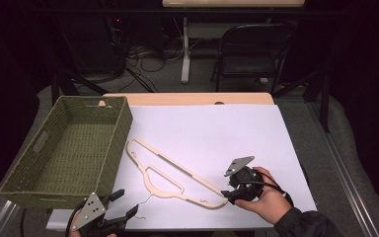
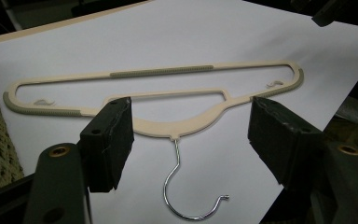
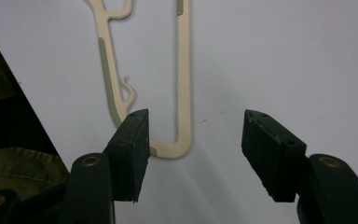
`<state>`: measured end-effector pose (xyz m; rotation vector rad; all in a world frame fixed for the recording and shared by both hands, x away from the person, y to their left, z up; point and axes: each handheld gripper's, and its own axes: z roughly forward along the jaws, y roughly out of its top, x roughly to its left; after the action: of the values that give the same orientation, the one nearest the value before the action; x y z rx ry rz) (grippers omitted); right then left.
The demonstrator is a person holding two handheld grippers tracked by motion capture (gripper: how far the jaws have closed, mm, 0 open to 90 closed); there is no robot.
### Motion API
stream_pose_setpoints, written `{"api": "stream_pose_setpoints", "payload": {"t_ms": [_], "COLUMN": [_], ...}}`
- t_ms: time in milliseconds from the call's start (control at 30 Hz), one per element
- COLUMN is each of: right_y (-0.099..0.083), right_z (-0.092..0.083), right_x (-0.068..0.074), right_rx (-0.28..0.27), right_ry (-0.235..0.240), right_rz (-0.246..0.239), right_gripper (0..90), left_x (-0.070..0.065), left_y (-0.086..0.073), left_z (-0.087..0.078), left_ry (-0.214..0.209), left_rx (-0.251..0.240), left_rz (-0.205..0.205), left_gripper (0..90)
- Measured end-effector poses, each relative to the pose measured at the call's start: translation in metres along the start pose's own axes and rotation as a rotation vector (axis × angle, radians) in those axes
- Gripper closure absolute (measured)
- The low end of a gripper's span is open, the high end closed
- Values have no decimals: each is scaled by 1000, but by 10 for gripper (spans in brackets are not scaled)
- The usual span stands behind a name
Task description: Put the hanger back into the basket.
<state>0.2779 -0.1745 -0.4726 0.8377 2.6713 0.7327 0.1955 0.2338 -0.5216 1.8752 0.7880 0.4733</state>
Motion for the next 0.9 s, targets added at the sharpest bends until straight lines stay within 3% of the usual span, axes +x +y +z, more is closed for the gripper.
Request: {"api": "stream_pose_setpoints", "payload": {"t_ms": [233,567,600,700,800,900], "right_y": [14,31,34,38,40,44], "right_z": [2,6,8,12,17,25], "right_x": [3,-2,-4,-5,-6,-6], "right_rx": [82,135,173,212,223,305], "right_ry": [16,12,38,36,33,49], "right_rz": [-50,-68,-50,-60,-68,-73], "right_gripper": [435,473,499,515,516,513], "left_x": [0,1,1,1,1,1], "left_y": [0,-1,-1,-1,-1,-1], "left_z": [0,0,1,1,1,1], "left_ry": [-1,-4,-5,-5,-6,-9], "left_rx": [6,8,9,12,11,12], "left_rz": [2,2,2,2,-1,-1], "left_gripper": [317,323,324,325,326,328]}}
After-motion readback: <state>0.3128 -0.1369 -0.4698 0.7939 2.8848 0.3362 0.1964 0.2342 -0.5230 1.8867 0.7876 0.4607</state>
